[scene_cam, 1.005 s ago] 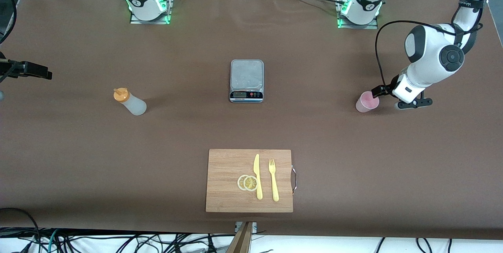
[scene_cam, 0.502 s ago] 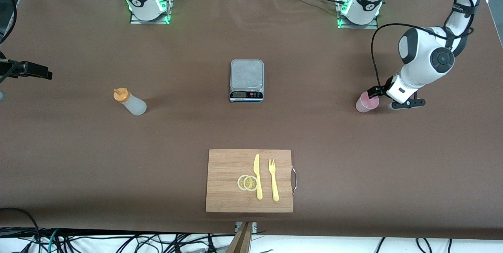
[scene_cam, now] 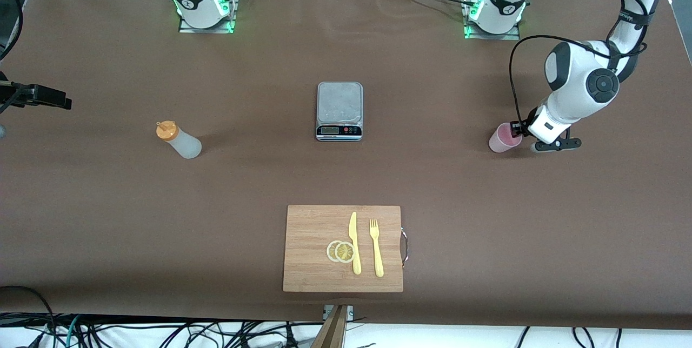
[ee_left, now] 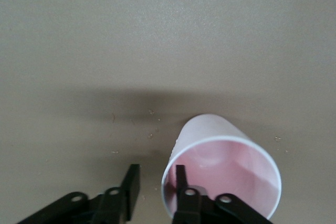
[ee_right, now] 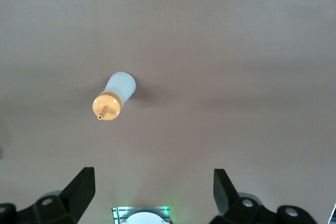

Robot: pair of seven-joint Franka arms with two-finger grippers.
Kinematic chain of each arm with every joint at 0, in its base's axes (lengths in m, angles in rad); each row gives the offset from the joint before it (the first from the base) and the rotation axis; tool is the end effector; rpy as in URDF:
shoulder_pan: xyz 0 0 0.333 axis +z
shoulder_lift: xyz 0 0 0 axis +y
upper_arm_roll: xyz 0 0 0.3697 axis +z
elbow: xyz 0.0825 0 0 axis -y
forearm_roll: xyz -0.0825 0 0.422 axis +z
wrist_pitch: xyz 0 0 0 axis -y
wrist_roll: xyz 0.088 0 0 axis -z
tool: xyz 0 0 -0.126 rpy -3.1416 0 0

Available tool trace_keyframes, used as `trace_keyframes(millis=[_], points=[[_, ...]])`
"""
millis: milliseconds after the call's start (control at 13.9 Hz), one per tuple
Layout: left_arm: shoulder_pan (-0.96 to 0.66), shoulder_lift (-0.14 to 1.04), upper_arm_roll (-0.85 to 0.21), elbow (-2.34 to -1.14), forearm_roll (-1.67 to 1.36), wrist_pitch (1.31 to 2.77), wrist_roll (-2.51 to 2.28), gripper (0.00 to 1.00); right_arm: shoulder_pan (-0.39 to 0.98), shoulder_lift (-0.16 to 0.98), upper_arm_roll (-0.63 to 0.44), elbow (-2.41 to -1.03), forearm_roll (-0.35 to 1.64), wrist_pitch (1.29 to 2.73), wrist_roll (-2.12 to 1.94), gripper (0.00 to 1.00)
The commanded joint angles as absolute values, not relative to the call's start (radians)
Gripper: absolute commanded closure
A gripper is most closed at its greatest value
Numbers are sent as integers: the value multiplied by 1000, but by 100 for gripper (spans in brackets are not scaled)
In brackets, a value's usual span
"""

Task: Add sauce to pink cup with both arms
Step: 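Close the left gripper on the pink cup's rim, then carry the pink cup with the left gripper over the kitchen scale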

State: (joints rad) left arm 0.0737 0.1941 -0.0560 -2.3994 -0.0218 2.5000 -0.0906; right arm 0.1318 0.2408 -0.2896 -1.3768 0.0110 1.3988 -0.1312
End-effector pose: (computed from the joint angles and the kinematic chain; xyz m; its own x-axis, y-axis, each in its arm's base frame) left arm 0.5184 0.0085 0.2291 0.9876 0.1254 -0.0950 0.1272 -0.9918 0.0136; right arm 0.6453 -0.0776 0.5985 0.9767 -0.0277 -0.2129 -0.0219 -0.9993 0.0295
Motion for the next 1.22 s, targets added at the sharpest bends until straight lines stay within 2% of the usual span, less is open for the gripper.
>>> trace_keyframes(millis=[0, 359, 574, 789, 933, 1148], points=[[72, 192, -66, -2393, -3, 2505, -84, 100, 126, 239, -291, -1365, 9, 1396, -147, 0], [72, 137, -107, -2387, -3, 2444, -142, 100, 126, 239, -293, -1365, 9, 1397, -147, 0], [72, 104, -176, -2352, -3, 2355, -247, 100, 126, 241, -293, -1359, 9, 1399, -147, 0], [72, 103, -323, -2243, -5, 2206, -470, 100, 126, 241, -293, -1359, 11, 1401, -147, 0], [71, 113, -426, -2208, -14, 2186, -616, 100, 123, 242, -293, -1359, 11, 1399, -149, 0], [64, 198, -593, -2126, -17, 2191, -831, 100, 121, 242, -295, -1359, 11, 1399, -149, 0]])
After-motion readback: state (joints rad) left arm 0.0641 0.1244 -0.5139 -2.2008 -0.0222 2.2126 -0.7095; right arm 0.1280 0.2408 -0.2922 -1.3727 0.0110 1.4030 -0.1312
